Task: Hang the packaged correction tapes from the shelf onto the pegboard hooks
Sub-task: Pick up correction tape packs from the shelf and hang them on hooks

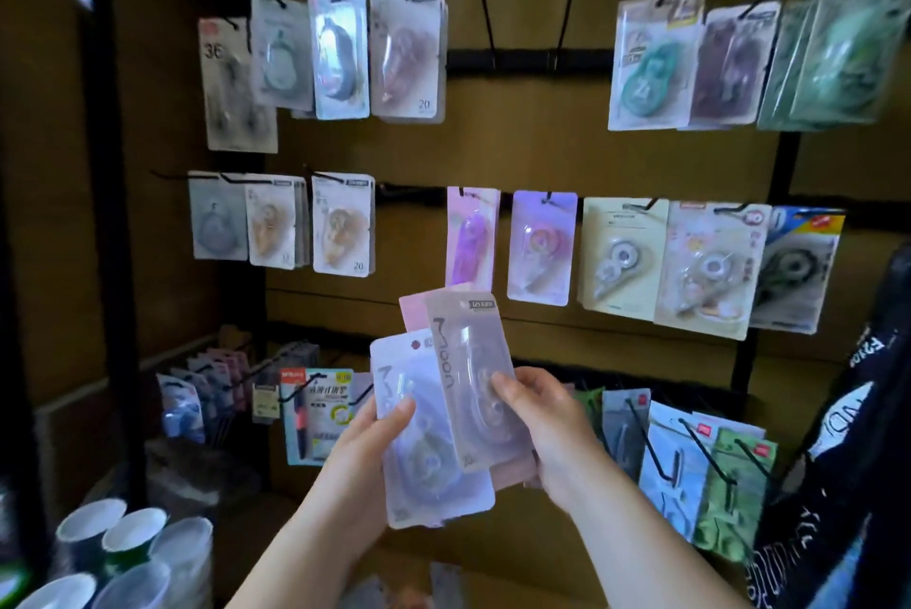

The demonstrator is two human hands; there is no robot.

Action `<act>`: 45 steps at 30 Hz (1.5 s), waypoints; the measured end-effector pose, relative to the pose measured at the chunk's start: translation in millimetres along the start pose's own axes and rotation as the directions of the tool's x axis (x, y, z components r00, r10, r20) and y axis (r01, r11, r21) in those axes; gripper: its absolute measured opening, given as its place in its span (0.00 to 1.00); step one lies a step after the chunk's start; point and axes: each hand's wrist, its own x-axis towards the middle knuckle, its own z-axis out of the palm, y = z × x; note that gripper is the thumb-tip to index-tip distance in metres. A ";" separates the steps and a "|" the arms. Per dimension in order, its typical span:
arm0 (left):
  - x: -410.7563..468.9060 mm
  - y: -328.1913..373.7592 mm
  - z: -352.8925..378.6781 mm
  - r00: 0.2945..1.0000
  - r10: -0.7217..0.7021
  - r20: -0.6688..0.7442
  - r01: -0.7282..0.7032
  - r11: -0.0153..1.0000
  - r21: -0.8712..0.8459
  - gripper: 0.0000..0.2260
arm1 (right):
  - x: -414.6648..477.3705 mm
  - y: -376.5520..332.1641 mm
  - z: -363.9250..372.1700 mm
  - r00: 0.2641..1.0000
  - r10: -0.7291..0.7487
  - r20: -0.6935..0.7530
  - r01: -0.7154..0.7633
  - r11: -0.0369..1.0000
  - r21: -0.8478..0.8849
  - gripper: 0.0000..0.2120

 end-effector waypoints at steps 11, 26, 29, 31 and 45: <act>41.4 21.9 -20.8 0.996 0.082 -0.032 -0.081 0.997 0.017 0.21 | 54.8 -6.6 35.4 0.994 0.042 0.104 -0.045 0.999 0.027 0.12; 57.9 60.2 -73.9 0.892 0.311 -0.328 -0.228 0.936 0.267 0.15 | 112.1 -49.3 85.7 0.969 -0.243 0.047 0.243 0.970 0.006 0.05; 56.9 61.2 -86.3 0.875 0.326 -0.359 -0.240 0.934 0.264 0.11 | 119.5 -58.7 97.6 0.964 -0.259 0.055 0.259 0.966 0.001 0.07; 55.2 63.6 -92.1 0.870 0.317 -0.376 -0.242 0.942 0.234 0.12 | 123.4 -59.7 104.4 0.967 -0.244 0.070 0.246 0.969 -0.018 0.08; 57.5 63.8 -118.4 0.861 0.318 -0.396 -0.272 0.947 0.169 0.15 | 140.4 -34.6 116.3 0.956 -0.289 -0.052 0.288 0.957 -0.018 0.05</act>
